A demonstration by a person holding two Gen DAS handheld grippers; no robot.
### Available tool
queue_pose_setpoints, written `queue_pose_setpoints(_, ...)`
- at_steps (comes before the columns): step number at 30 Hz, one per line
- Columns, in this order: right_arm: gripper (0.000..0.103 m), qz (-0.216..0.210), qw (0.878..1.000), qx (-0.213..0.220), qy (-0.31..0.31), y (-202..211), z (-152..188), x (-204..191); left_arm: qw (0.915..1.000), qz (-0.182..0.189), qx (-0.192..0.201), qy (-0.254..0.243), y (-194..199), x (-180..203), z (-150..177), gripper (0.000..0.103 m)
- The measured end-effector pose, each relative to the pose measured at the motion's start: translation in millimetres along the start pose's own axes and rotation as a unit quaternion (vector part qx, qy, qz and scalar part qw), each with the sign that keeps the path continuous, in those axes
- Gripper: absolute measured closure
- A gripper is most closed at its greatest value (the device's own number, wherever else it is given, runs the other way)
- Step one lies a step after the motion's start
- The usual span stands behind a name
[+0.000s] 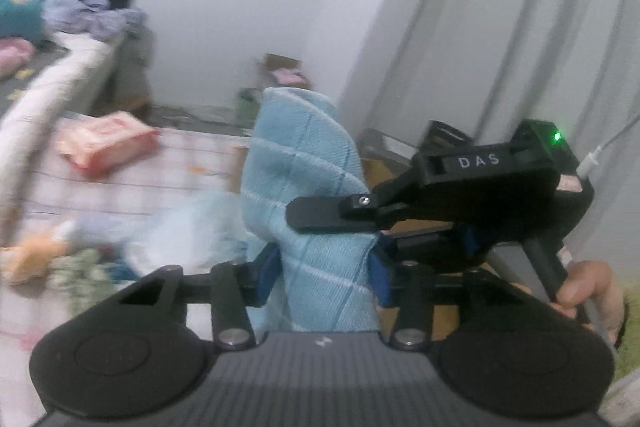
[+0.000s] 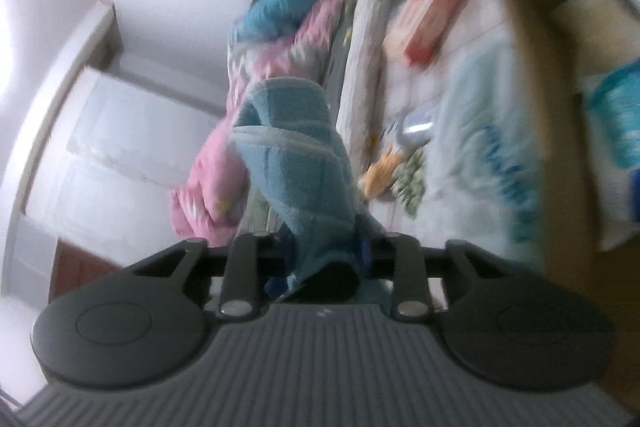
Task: Organize soft objects
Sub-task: 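Carry the blue towel over the cardboard box with the right gripper, then lower the blue towel into the box and open the right gripper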
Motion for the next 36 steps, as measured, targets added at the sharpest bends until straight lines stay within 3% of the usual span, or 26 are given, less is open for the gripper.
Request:
queue_pose_setpoints(4,0.082,0.017,0.998,0.052,-0.014,51,-5,20,0.9991,0.04,-0.014,0.008,-19,15,1,0.044)
queue_pose_setpoints(7,0.082,0.048,0.995,0.09,-0.015,89,-11,36,0.999,0.04,-0.019,0.0,-26,21,7,0.044)
queue_pose_setpoints(10,0.082,0.112,0.985,0.131,0.013,122,-21,43,0.9994,0.025,-0.024,0.003,-28,13,11,0.044)
queue_pose_setpoints(14,0.082,0.234,0.955,0.168,0.068,157,-41,52,0.9994,-0.003,-0.026,0.022,-22,-5,14,0.044)
queue_pose_setpoints(18,0.082,0.362,0.915,0.143,0.108,155,-59,73,0.9986,-0.031,-0.02,0.037,-11,-23,16,0.044)
queue_pose_setpoints(21,0.082,0.438,0.885,0.094,0.128,130,-68,102,0.9975,-0.046,-0.018,0.05,-1,-36,18,0.044)
queue_pose_setpoints(27,0.076,0.524,0.835,0.021,0.165,61,-80,138,0.9955,-0.063,-0.015,0.069,15,-51,20,0.044)
queue_pose_setpoints(30,0.069,0.532,0.83,0.004,0.165,41,-85,146,0.9948,-0.069,-0.013,0.073,21,-58,23,0.044)
queue_pose_setpoints(33,0.049,0.54,0.824,0.02,0.173,41,-90,144,0.994,-0.073,-0.013,0.08,25,-65,25,0.044)
queue_pose_setpoints(36,0.048,0.534,0.827,0.04,0.172,49,-93,138,0.9932,-0.076,-0.014,0.087,29,-72,29,0.044)
Point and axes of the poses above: each gripper's, at about its wrist camera, not at the fingertips, and y roughly against the way its jaws point, x to its right, z to its underside, the point moved 4 cm from there along -y, roughly the way its jaws point, and after that the axes turned 3 degrees about z, right-handed, at the moved point
